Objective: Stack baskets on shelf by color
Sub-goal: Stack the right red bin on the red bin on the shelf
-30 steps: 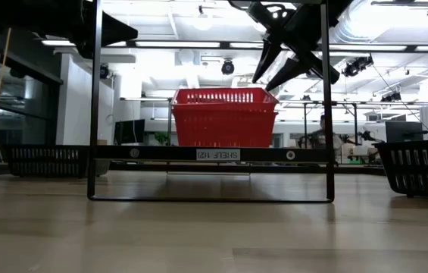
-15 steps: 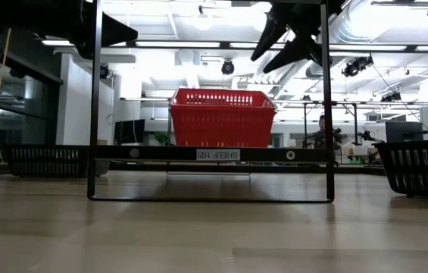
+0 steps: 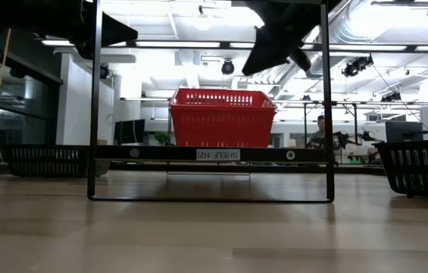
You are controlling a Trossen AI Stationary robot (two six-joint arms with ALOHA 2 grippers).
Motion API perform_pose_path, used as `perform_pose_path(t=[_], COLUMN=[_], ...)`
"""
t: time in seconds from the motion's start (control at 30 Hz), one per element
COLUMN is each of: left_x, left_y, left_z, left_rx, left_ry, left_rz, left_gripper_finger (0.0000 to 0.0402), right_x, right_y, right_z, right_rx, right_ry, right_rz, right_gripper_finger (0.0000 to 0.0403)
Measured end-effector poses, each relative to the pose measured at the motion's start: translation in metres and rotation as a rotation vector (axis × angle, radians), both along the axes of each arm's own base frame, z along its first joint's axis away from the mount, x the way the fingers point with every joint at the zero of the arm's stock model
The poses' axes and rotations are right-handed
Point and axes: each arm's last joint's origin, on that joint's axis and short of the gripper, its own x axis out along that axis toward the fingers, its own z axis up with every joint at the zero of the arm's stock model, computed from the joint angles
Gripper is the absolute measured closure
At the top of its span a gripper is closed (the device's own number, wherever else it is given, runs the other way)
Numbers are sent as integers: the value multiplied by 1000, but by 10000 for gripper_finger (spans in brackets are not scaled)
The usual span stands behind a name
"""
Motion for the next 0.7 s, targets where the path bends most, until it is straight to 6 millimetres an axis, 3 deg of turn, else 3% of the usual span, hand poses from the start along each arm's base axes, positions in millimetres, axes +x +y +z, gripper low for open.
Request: perform_pose_path(t=[0.33,0.7], left_x=[0,0], left_y=[0,0], left_z=[0,-2], left_rx=[1,1], left_ry=[2,16], left_rz=[0,0], left_gripper_finger=[401,401], right_x=[29,35], right_y=[-7,-8], right_z=[-25,-36], right_rx=[-49,-58], right_ry=[-18,0], right_rz=[27,16], right_gripper_finger=[402,403])
